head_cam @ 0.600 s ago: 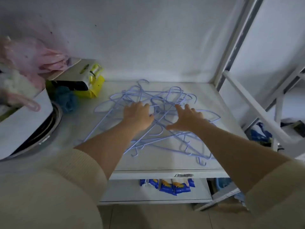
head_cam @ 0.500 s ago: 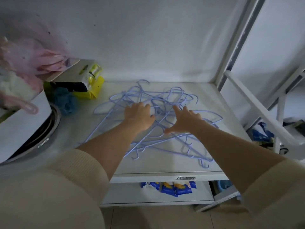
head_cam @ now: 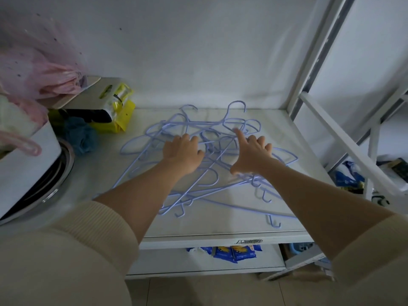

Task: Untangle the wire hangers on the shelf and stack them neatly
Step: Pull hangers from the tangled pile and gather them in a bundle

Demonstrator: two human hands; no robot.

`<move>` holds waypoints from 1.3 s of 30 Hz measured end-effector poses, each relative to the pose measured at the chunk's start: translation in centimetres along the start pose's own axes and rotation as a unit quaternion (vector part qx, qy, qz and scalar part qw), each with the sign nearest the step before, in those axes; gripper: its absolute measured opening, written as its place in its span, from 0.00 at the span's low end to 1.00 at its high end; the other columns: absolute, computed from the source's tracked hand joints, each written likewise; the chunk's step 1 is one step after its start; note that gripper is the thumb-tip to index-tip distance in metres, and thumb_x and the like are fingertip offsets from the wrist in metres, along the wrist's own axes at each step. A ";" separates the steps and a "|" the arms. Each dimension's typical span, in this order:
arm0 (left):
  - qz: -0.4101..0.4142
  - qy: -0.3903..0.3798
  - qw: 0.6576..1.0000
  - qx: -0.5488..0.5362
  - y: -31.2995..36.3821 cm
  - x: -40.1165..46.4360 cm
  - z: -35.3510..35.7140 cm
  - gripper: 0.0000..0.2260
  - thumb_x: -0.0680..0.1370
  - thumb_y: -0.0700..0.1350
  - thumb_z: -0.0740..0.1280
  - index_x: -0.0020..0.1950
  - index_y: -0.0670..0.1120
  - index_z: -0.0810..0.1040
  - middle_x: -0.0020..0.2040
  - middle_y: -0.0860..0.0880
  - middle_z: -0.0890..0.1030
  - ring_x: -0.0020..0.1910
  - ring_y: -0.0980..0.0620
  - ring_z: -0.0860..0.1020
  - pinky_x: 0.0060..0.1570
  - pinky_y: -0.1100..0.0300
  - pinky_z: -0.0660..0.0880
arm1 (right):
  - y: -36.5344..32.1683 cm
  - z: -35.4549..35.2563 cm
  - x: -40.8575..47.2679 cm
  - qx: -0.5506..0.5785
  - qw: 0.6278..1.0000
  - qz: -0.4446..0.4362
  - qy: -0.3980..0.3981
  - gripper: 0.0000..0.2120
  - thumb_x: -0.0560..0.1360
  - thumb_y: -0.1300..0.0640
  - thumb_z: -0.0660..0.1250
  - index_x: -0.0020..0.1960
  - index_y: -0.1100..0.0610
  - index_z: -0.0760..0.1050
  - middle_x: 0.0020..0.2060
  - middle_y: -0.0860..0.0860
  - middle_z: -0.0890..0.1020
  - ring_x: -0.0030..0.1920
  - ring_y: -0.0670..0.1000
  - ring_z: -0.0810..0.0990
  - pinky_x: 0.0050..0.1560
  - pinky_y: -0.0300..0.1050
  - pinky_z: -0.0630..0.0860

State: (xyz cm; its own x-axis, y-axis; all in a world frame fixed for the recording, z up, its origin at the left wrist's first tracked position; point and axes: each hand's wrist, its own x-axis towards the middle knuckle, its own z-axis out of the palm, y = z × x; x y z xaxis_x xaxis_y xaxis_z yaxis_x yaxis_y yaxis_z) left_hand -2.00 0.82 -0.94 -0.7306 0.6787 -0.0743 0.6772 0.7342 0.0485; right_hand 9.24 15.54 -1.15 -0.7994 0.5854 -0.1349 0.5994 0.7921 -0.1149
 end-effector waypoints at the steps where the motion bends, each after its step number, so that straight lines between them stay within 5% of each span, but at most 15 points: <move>1: 0.001 0.017 1.000 -0.004 0.0 0.0 -0.2 0.21 0.81 0.52 0.56 0.71 0.45 0.68 0.70 0.43 0.70 0.67 0.40 0.69 0.59 0.46 0.70 | 0.3 -0.4 -0.1 0.008 1.000 -0.003 0.025 0.58 0.58 0.47 0.75 0.77 0.45 0.40 0.61 0.56 0.70 0.61 0.61 0.67 0.60 0.54 0.64; 7: -0.023 0.211 0.976 -0.037 -0.5 1.2 -3.6 0.26 0.76 0.50 0.63 0.74 0.44 0.65 0.73 0.41 0.68 0.69 0.40 0.68 0.65 0.48 0.65 | 2.0 -2.2 -1.1 0.002 0.993 -0.074 0.093 0.50 0.58 0.56 0.74 0.75 0.54 0.52 0.64 0.52 0.67 0.65 0.58 0.67 0.64 0.55 0.63; 13: 0.035 0.177 0.982 -0.061 -1.4 0.0 -5.7 0.14 0.83 0.51 0.53 0.60 0.48 0.76 0.56 0.38 0.81 0.54 0.34 0.79 0.46 0.51 0.71 | 2.1 -3.3 -1.1 -0.023 0.979 -0.149 0.137 0.51 0.60 0.61 0.73 0.76 0.51 0.50 0.68 0.51 0.64 0.73 0.55 0.60 0.73 0.64 0.50; 17: -0.032 0.217 0.964 -0.148 -3.5 0.3 -7.6 0.14 0.81 0.49 0.55 0.57 0.51 0.78 0.57 0.39 0.82 0.55 0.35 0.78 0.46 0.51 0.72 | 0.9 -3.6 -0.1 0.017 0.982 -0.033 0.184 0.54 0.64 0.62 0.72 0.78 0.50 0.41 0.76 0.54 0.51 0.78 0.57 0.48 0.75 0.60 0.47; 24: -0.087 0.256 0.928 -0.256 -5.8 1.5 -8.2 0.14 0.80 0.45 0.55 0.55 0.47 0.80 0.55 0.43 0.83 0.53 0.38 0.78 0.44 0.53 0.70 | 3.1 -0.6 0.8 0.118 0.983 0.139 -0.007 0.19 0.75 0.61 0.57 0.66 0.60 0.65 0.65 0.60 0.71 0.66 0.62 0.70 0.66 0.56 0.68; 30: -0.114 0.229 0.938 -0.235 -5.4 2.1 -5.6 0.14 0.80 0.47 0.53 0.51 0.47 0.78 0.55 0.43 0.83 0.50 0.37 0.78 0.42 0.50 0.74 | 4.4 1.8 1.6 0.119 0.981 0.156 0.001 0.15 0.74 0.64 0.56 0.58 0.63 0.74 0.59 0.63 0.77 0.60 0.63 0.76 0.60 0.52 0.74; 36: -0.121 0.237 0.936 -0.230 -4.6 2.4 -5.9 0.14 0.80 0.48 0.52 0.50 0.48 0.78 0.58 0.46 0.83 0.50 0.38 0.78 0.42 0.52 0.73 | 4.4 0.5 2.6 0.172 0.973 0.156 0.016 0.17 0.77 0.64 0.54 0.61 0.64 0.74 0.60 0.60 0.75 0.64 0.61 0.71 0.62 0.49 0.68; 39: -0.118 0.236 0.938 -0.226 -4.5 2.2 -6.2 0.15 0.81 0.48 0.52 0.52 0.49 0.78 0.58 0.46 0.83 0.51 0.38 0.79 0.43 0.51 0.74 | 3.8 0.9 2.6 0.157 0.977 0.137 -0.037 0.17 0.76 0.55 0.59 0.58 0.65 0.74 0.56 0.61 0.77 0.60 0.62 0.76 0.50 0.44 0.68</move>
State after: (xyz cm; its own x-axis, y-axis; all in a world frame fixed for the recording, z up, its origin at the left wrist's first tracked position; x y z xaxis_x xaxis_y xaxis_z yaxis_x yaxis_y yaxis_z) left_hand -7.20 -0.94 4.86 -0.8852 0.3485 0.3083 0.4632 0.7235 0.5119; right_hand 9.49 19.93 -2.79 -0.6093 0.7448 -0.2722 0.7824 0.5090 -0.3588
